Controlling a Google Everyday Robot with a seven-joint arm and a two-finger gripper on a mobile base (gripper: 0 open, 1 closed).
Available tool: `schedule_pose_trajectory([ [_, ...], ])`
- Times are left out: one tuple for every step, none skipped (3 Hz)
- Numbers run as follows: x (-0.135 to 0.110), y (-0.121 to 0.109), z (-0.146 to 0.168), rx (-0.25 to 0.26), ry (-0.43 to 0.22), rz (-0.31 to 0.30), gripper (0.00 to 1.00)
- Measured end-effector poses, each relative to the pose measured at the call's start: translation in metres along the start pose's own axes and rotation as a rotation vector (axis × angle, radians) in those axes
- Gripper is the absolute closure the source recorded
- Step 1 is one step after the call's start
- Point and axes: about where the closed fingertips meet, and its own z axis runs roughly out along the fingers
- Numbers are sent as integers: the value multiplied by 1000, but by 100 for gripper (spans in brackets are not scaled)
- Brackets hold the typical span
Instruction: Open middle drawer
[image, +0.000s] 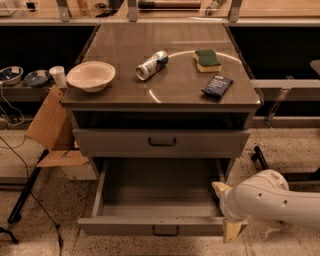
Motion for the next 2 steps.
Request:
schedule_pose_trajectory([
  [11, 10, 5, 32, -58, 23, 0],
  [10, 10, 5, 36, -62, 24, 0],
])
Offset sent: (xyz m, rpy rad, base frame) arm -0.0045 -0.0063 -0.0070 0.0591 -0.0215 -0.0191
